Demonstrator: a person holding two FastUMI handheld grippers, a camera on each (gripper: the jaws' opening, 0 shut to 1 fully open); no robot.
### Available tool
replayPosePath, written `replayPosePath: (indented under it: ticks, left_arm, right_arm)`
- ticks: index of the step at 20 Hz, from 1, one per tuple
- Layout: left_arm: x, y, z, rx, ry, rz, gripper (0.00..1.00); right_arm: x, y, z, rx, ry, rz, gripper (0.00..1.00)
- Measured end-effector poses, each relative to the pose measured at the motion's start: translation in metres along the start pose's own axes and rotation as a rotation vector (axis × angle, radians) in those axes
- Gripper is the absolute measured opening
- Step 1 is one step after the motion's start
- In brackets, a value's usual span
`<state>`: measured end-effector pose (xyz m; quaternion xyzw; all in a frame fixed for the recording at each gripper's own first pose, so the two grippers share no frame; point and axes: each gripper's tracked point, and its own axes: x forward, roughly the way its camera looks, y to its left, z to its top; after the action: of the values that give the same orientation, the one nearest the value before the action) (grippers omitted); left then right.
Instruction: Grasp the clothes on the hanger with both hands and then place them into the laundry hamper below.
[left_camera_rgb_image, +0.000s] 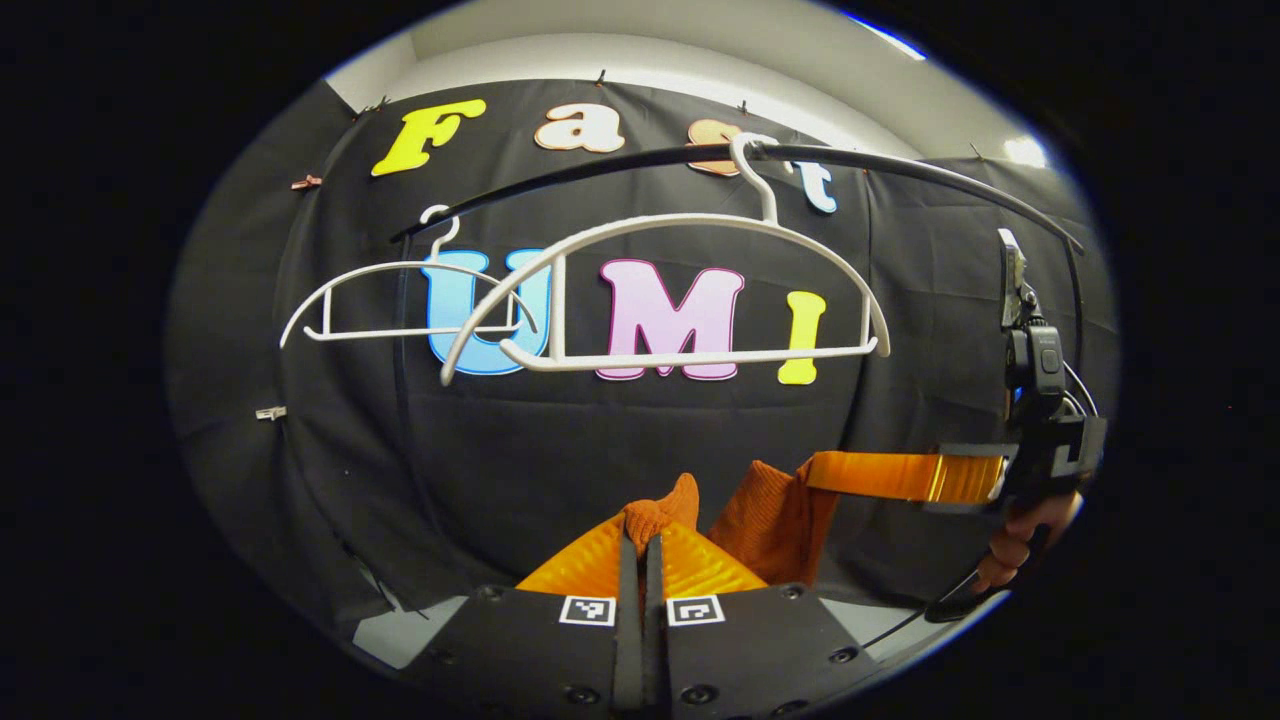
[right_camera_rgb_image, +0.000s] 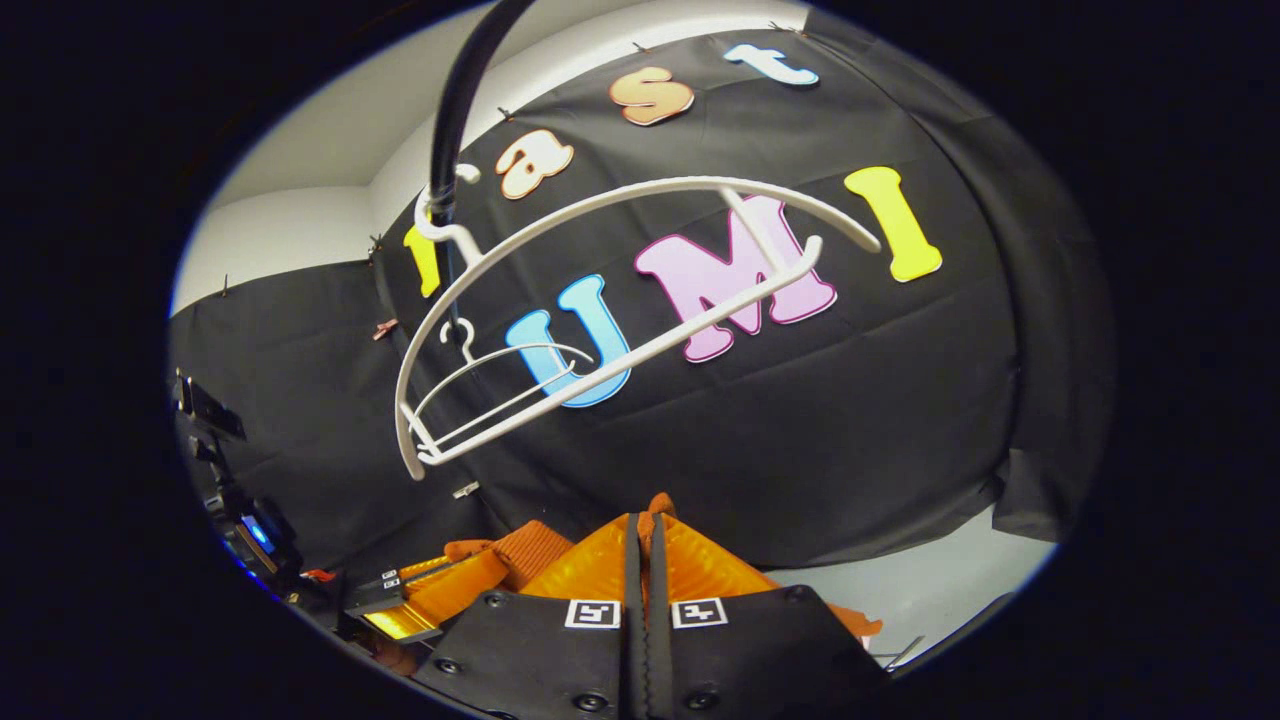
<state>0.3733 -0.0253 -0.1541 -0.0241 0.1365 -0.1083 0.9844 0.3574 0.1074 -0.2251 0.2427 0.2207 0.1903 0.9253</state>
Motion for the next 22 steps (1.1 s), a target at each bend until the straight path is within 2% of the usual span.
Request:
replayPosePath:
  ticks: [3,7,13,15,17,18,20,21,22]
  left_arm:
    - [0.012,-0.001,-0.039,-0.005,0.073,0.001,0.04]
    - [0.023,-0.005,-0.114,-0.007,0.183,-0.012,0.04]
    - [0.032,0.015,-0.25,-0.072,0.517,0.053,0.05]
    - [0.03,0.015,-0.273,-0.102,0.615,0.062,0.05]
    - [0.026,0.02,-0.27,-0.106,0.708,0.087,0.05]
    - [0.027,0.024,-0.269,-0.099,0.73,0.116,0.1]
    - [0.026,0.027,-0.262,-0.103,0.744,0.143,0.52]
    - [0.042,0.024,-0.26,-0.104,0.746,0.15,0.73]
    - [0.036,0.024,-0.235,-0.102,0.743,0.147,0.94]
  right_arm:
    - [0.006,-0.016,-0.04,-0.029,0.075,-0.026,0.04]
    - [0.013,-0.042,-0.108,-0.046,0.211,-0.069,0.04]
    - [0.008,-0.101,-0.224,-0.159,0.493,-0.194,0.05]
    - [0.001,-0.115,-0.249,-0.172,0.573,-0.233,0.05]
    - [-0.005,-0.126,-0.27,-0.146,0.634,-0.259,0.06]
    - [-0.007,-0.129,-0.279,-0.13,0.664,-0.282,0.04]
    - [-0.02,-0.149,-0.287,-0.165,0.705,-0.364,0.66]
    - [-0.02,-0.158,-0.289,-0.18,0.71,-0.386,0.96]
    - [-0.018,-0.16,-0.29,-0.173,0.711,-0.39,0.92]
